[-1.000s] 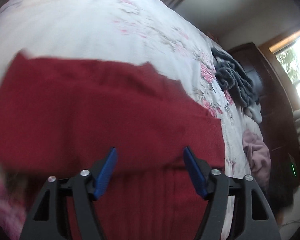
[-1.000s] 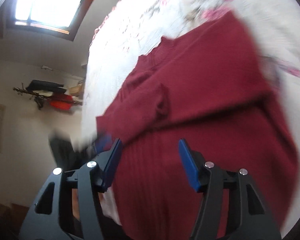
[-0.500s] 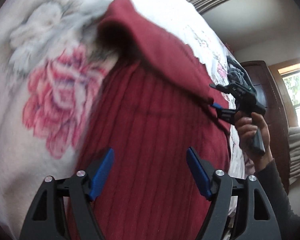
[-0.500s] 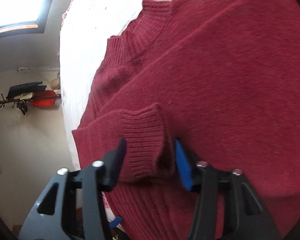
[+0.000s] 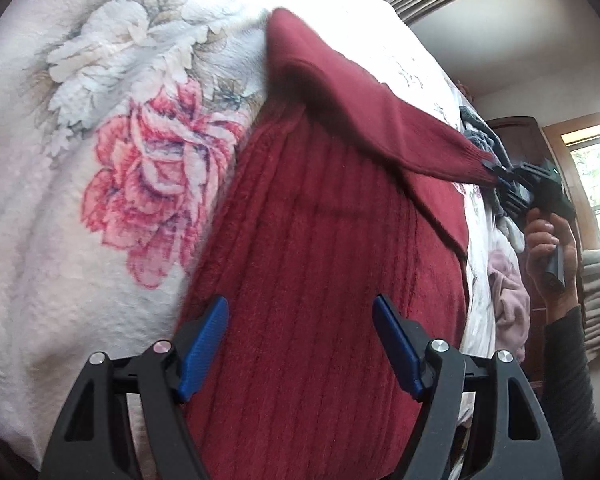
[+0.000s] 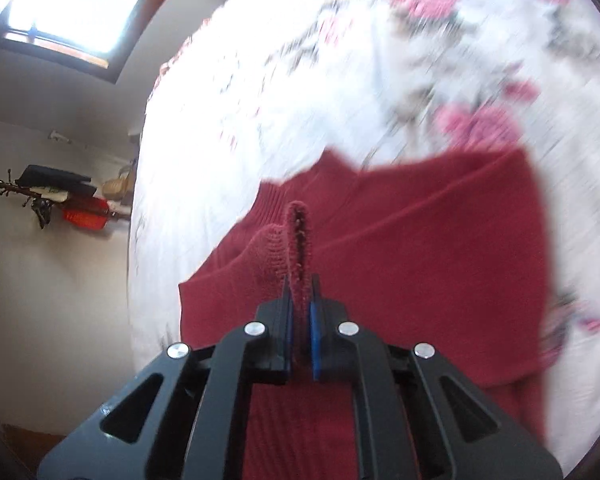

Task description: Fold small clothes

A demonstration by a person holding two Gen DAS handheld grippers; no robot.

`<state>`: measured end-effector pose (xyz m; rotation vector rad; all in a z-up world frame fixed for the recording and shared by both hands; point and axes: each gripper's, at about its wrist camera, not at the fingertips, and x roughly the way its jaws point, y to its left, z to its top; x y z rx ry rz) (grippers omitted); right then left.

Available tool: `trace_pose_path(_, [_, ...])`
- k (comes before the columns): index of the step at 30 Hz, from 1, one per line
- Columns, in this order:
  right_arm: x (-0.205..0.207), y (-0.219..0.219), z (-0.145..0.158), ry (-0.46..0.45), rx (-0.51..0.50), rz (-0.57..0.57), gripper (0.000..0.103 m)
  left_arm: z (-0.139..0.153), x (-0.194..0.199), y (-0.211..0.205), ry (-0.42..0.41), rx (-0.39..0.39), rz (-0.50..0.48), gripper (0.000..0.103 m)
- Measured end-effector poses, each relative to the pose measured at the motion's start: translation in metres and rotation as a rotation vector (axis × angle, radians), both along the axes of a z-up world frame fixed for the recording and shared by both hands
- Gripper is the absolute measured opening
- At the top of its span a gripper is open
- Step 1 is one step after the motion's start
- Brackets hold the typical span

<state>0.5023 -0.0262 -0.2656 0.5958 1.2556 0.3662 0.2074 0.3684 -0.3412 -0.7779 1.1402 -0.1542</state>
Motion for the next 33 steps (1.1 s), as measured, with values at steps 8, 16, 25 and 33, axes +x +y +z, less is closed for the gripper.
trace_pose_path(8, [-0.014,-0.067,-0.019,0.015,-0.025,-0.077,0.005,0.021,0.020,0.006,-0.040,0.016,-0.002,0.075])
trace_pose_path(16, [-0.023,-0.095,-0.056,0.069,-0.030,-0.124,0.005,0.042,0.071,0.013,-0.108,0.029,-0.010,0.075])
trace_pose_path(25, [-0.018,-0.107,-0.094,0.094,-0.012,-0.091,0.007,0.052,0.139,0.005,-0.137,0.054,-0.083,0.075])
trace_pose_path(33, [-0.026,-0.136,-0.066,-0.048,0.090,-0.116,0.013,0.045,0.241,0.009,-0.134,0.026,-0.124,0.075])
